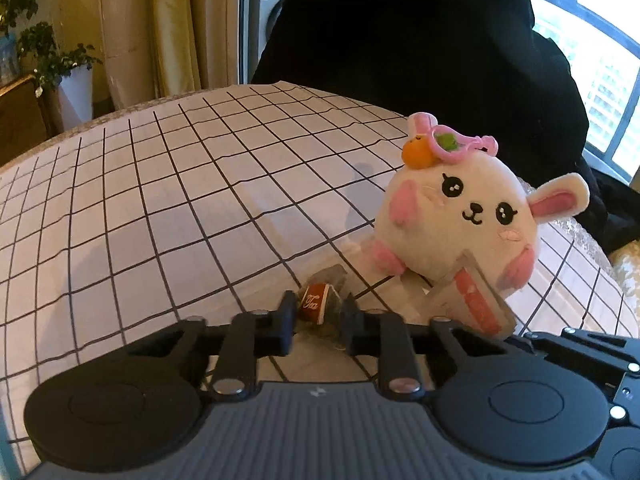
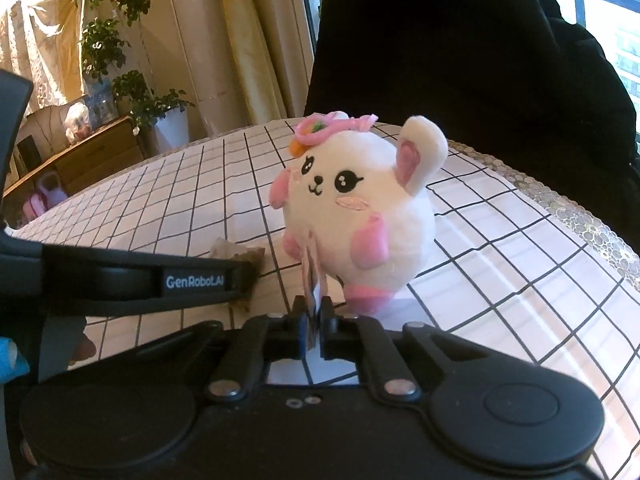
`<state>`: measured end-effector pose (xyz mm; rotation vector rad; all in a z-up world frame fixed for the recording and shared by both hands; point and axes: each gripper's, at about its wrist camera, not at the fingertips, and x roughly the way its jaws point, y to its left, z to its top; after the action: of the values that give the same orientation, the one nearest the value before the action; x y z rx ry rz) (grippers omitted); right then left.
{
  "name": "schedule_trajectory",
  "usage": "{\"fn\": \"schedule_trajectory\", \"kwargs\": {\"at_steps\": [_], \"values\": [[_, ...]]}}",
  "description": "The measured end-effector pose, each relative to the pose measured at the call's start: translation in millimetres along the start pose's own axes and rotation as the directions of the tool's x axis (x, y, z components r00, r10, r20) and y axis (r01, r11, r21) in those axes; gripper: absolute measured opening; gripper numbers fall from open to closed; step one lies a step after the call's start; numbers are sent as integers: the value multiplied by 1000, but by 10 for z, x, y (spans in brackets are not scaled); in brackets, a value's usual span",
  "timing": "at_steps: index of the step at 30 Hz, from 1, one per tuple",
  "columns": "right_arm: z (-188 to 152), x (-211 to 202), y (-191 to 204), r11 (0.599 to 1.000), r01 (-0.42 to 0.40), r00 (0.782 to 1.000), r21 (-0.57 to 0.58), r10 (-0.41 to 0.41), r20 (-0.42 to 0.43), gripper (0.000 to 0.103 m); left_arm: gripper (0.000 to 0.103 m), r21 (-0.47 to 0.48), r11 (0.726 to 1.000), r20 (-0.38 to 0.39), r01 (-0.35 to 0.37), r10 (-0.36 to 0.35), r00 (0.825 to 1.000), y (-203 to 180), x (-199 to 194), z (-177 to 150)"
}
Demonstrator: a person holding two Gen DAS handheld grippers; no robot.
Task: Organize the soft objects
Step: 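Close the left tool on the red-labelled tea bag while the right tool grasps the pink-and-white packet, then carry the tea bag to the tin with the left tool while the right tool carries the packet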
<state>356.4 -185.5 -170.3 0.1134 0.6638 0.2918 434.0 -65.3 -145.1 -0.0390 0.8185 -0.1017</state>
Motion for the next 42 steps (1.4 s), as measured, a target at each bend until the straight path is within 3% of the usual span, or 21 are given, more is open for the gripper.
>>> {"fn": "schedule_trajectory", "kwargs": {"at_steps": [10,21,31,42], "values": [[-15,-200,79,999,-48,999,-3,48,5,3,15,-53,999,2,-8,8,1000,206,-247,-62],[6,-587,319,991,-136,991,-15,136,-16,3,15,-99,994,27,-37,39,999,401,-868,-127],[94,-1058,769,973,-220,975,-73,220,3,3,15,-108,991,44,-73,78,996,599,-1569,-286],[112,-1339,1395,939,-303,953,-161,302,-33,3,15,-125,982,46,-142,149,988,1045,-2344,-572]]}}
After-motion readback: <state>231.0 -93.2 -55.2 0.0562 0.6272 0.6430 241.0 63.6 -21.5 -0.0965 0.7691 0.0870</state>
